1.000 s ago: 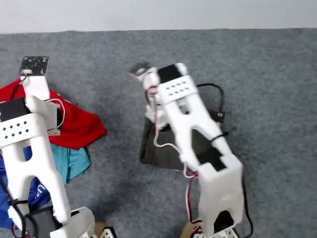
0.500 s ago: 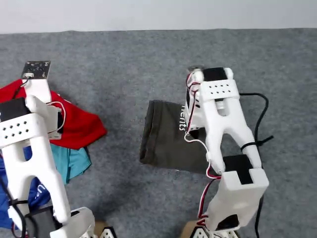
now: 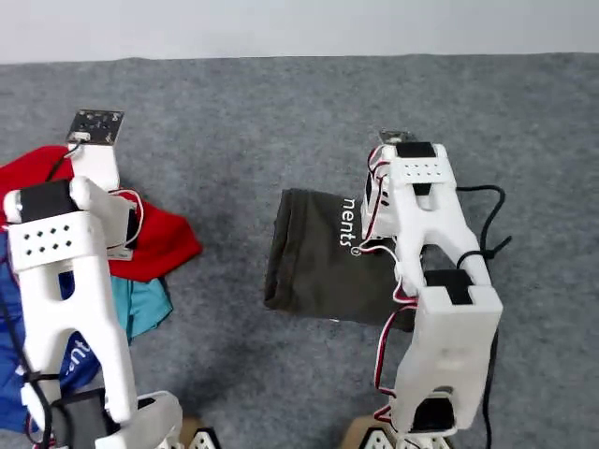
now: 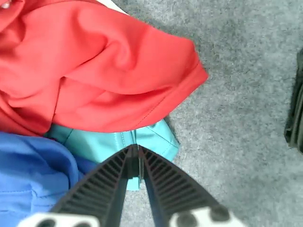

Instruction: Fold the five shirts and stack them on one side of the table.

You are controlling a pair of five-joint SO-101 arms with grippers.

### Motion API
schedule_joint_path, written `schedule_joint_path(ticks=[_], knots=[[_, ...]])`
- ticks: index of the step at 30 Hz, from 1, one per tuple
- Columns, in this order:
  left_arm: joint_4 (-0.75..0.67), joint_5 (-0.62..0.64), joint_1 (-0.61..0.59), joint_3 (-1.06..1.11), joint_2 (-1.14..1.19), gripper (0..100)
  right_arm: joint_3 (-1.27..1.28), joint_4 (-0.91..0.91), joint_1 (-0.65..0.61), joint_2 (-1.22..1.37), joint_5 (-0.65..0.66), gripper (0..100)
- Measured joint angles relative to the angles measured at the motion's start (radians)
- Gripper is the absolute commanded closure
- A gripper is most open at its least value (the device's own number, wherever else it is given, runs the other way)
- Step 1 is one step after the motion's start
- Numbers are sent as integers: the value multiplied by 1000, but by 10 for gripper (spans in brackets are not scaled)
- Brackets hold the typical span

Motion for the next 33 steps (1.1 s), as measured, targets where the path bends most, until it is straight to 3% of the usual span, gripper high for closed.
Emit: schedule_joint_path(ticks=[12, 24, 33], knots=[[0, 0, 0, 0, 0, 996, -5, 12, 20, 21, 5, 768], [0, 0, 0, 0, 0, 996, -5, 98, 32, -114, 6, 768], [0, 0, 0, 0, 0, 996, -5, 69, 100, -60, 6, 768]])
